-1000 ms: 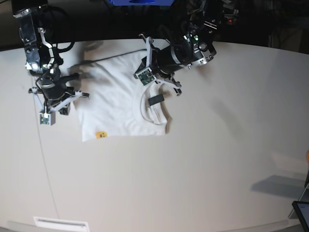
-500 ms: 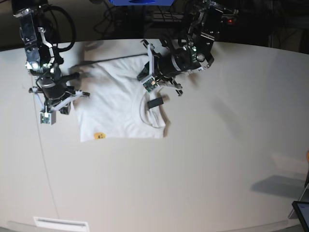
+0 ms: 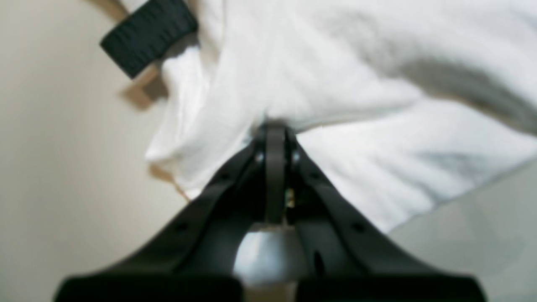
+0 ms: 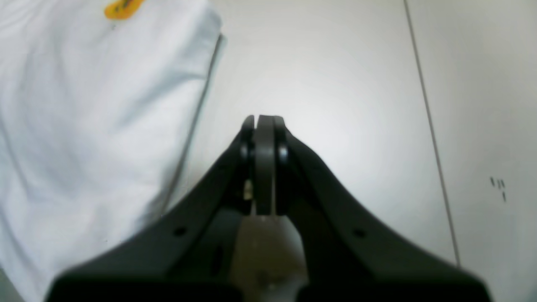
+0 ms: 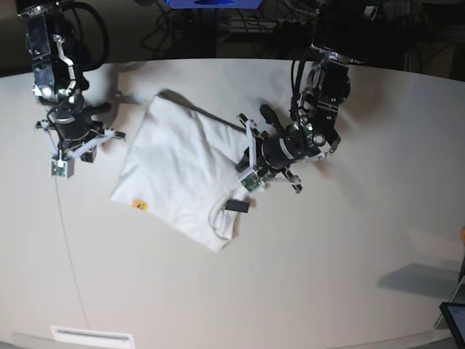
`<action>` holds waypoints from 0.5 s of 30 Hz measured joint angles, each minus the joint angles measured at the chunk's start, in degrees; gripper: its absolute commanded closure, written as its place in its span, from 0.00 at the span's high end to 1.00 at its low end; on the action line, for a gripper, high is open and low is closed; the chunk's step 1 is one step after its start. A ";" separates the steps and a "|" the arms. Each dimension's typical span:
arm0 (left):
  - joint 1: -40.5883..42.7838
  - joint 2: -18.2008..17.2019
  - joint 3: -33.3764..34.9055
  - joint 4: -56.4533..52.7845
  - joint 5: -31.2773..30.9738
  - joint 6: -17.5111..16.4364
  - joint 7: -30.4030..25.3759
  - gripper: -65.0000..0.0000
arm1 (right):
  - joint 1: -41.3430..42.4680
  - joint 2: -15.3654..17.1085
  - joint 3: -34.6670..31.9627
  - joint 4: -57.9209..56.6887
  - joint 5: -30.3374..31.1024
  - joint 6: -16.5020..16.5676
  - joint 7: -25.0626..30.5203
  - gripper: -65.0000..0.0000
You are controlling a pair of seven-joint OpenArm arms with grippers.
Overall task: Fold the T-shirt properly
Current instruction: 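Drag the collar edge with the left gripper to rotate the folded shirt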
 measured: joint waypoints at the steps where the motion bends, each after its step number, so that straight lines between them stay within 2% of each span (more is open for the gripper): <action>1: -1.57 0.00 0.00 -1.33 -0.02 -0.22 0.24 0.00 | 0.04 0.00 0.00 0.00 0.02 0.02 0.02 0.00; 5: -7.87 -0.15 0.59 -7.32 0.37 -0.15 0.72 0.00 | 0.31 0.04 0.00 0.07 0.00 0.00 0.07 0.00; 8: -13.44 -0.96 5.53 -11.85 1.75 -0.13 0.72 0.00 | 0.20 -0.02 0.00 0.13 0.02 0.02 0.02 0.00; 10: -16.85 -1.07 10.05 -14.95 4.92 -0.07 -1.11 0.00 | 0.24 0.00 0.00 0.11 0.02 0.02 0.04 0.00; 12: -19.04 -0.52 13.55 -17.84 6.73 0.24 -3.69 0.00 | 0.28 0.02 0.00 0.15 -0.02 0.00 0.04 0.00; 15: -22.25 2.49 15.54 -23.54 8.28 0.44 -6.64 0.00 | 0.28 -0.02 0.00 0.15 0.00 0.02 0.07 0.00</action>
